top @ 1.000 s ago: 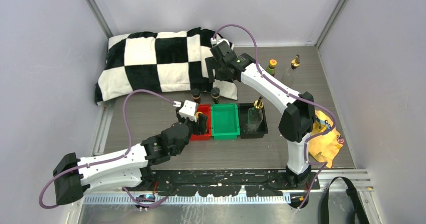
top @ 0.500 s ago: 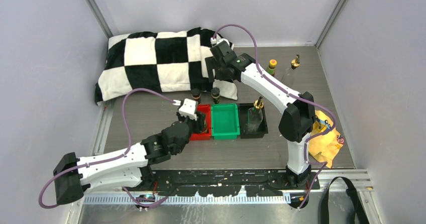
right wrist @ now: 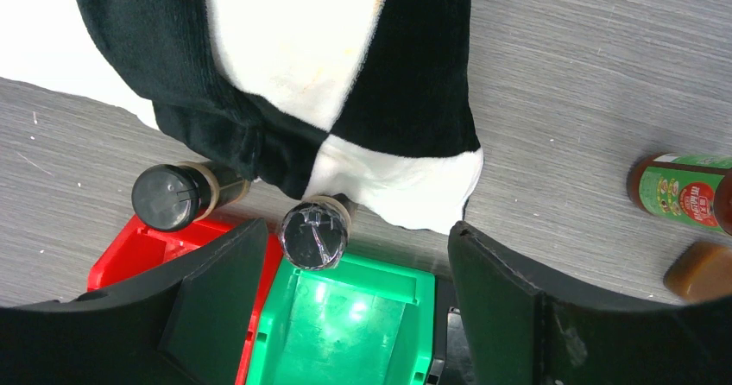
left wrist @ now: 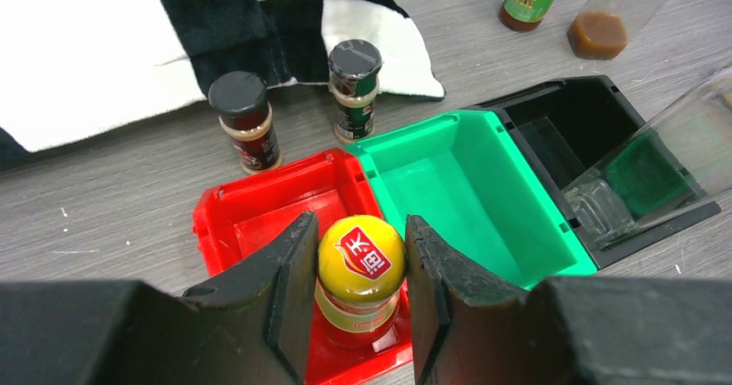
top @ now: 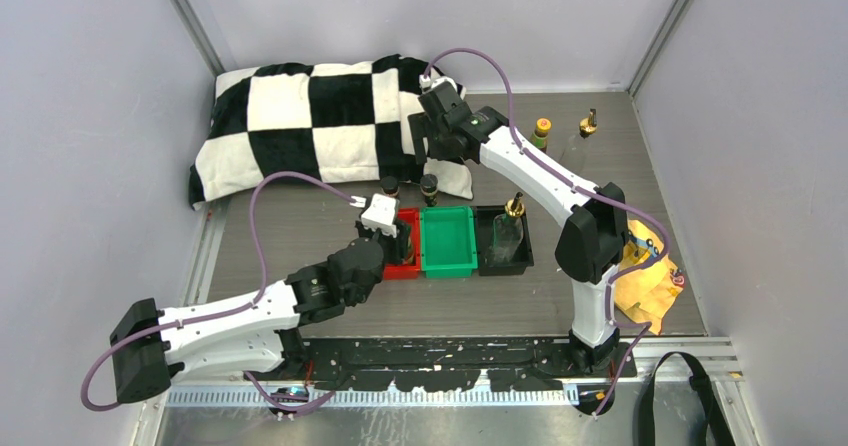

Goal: Organize the condiment bottles
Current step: Place the bottle in the storage box, then pick up the bottle from the center of the board.

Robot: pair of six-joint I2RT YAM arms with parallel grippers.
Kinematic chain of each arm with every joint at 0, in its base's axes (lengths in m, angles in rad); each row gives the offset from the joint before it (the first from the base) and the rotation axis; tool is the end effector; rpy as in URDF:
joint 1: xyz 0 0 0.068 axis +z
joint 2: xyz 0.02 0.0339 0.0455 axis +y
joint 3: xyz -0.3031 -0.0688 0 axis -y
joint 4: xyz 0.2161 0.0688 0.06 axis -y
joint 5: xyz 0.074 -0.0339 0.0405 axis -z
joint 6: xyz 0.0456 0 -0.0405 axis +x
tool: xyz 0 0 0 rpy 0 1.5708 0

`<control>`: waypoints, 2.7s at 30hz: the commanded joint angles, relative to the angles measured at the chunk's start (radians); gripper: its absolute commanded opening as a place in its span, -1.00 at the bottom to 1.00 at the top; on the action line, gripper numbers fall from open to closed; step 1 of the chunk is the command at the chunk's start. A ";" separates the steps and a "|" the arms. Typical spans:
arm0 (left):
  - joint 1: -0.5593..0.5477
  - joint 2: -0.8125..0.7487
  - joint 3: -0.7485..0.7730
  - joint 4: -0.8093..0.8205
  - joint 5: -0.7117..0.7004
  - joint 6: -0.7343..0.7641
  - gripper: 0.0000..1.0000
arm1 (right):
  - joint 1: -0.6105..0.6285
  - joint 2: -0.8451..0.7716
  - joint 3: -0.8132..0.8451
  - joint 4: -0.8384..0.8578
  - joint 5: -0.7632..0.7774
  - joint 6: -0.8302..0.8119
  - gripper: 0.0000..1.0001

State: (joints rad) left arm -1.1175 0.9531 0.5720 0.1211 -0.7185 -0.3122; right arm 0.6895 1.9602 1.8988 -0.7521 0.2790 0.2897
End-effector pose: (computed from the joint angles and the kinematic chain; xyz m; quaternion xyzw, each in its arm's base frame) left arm 0.1023 -0.1415 0.3081 0.0937 0.7668 -0.1635 0.6136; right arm 0.3439 0.2673 0.3549 -0.1323 0.9120 0.0581 0.3838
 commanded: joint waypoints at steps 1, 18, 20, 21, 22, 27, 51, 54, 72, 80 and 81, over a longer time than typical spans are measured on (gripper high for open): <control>-0.003 0.005 0.033 -0.037 -0.033 -0.008 -0.85 | -0.007 -0.070 -0.003 0.043 0.011 -0.011 0.65; -0.002 -0.039 0.034 -0.109 -0.108 -0.013 -0.99 | -0.006 -0.069 -0.005 0.045 0.008 -0.007 0.65; -0.003 -0.042 0.034 -0.110 -0.107 -0.012 -0.99 | -0.006 -0.071 -0.004 0.044 0.008 -0.007 0.65; -0.003 -0.041 0.034 -0.112 -0.107 -0.013 -0.99 | -0.005 -0.071 -0.004 0.043 0.008 -0.007 0.65; -0.003 -0.042 0.034 -0.113 -0.107 -0.013 -0.99 | -0.006 -0.071 -0.006 0.043 0.008 -0.008 0.65; -0.003 -0.040 0.031 -0.113 -0.106 -0.020 -0.90 | -0.006 -0.071 -0.007 0.043 0.008 -0.007 0.65; -0.016 -0.039 0.077 -0.113 -0.094 -0.012 0.33 | -0.007 -0.061 0.015 0.016 0.005 -0.018 0.65; -0.019 -0.029 0.132 -0.114 -0.081 0.021 0.35 | -0.006 -0.053 0.055 -0.028 0.003 -0.025 0.65; -0.022 -0.025 0.407 -0.212 -0.127 0.116 0.38 | -0.004 0.051 0.313 -0.344 -0.148 -0.026 0.61; -0.022 -0.069 0.405 -0.218 -0.143 0.107 0.39 | 0.032 0.085 0.302 -0.342 -0.119 0.009 0.60; -0.022 -0.076 0.399 -0.218 -0.144 0.105 0.39 | 0.039 0.091 0.300 -0.338 -0.111 0.013 0.60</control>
State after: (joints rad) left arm -1.1351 0.9146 0.9409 -0.1051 -0.8310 -0.2050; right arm 0.7010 2.0472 2.1822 -1.0843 0.1558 0.2821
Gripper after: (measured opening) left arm 0.692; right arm 0.804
